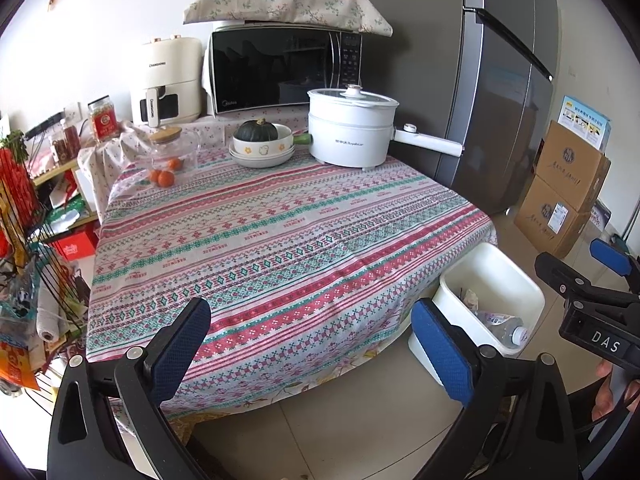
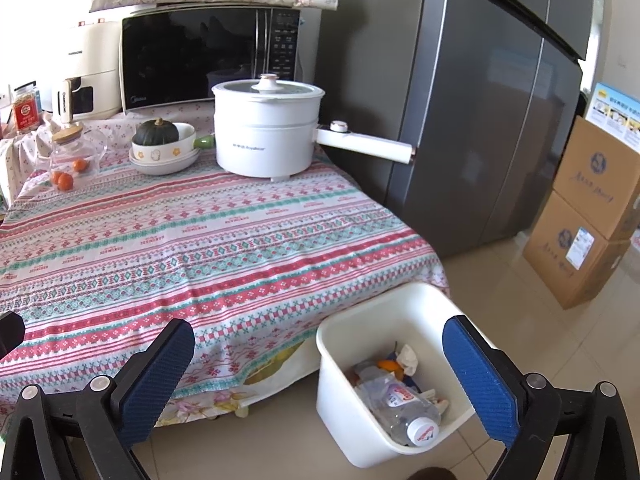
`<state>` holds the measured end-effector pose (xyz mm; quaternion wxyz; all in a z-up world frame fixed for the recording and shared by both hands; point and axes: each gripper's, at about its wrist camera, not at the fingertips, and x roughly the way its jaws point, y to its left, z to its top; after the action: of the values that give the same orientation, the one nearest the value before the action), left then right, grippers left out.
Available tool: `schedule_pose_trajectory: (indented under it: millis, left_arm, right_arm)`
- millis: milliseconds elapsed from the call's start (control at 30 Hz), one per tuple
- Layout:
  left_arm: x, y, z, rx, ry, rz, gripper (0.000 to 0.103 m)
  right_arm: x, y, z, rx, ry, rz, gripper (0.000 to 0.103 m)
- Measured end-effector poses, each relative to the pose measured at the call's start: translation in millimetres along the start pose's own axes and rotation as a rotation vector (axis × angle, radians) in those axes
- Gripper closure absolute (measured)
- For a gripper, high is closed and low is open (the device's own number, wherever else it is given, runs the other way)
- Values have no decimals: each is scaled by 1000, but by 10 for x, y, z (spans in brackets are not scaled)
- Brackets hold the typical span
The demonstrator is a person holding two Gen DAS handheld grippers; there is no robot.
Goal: Collect trash
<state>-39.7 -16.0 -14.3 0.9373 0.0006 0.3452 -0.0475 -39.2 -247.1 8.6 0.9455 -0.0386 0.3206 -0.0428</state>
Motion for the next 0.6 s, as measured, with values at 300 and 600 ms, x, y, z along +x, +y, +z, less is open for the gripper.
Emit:
schedule_pose_trajectory:
  millis: [300, 600]
  left_arm:
    - [-29, 5, 7, -4, -9, -6, 1]
    - [-46, 2, -3, -6, -4, -13, 1]
  right_arm:
    - [33, 7, 18, 17, 14, 4, 1]
    - [44, 33, 0, 3, 20, 4, 1]
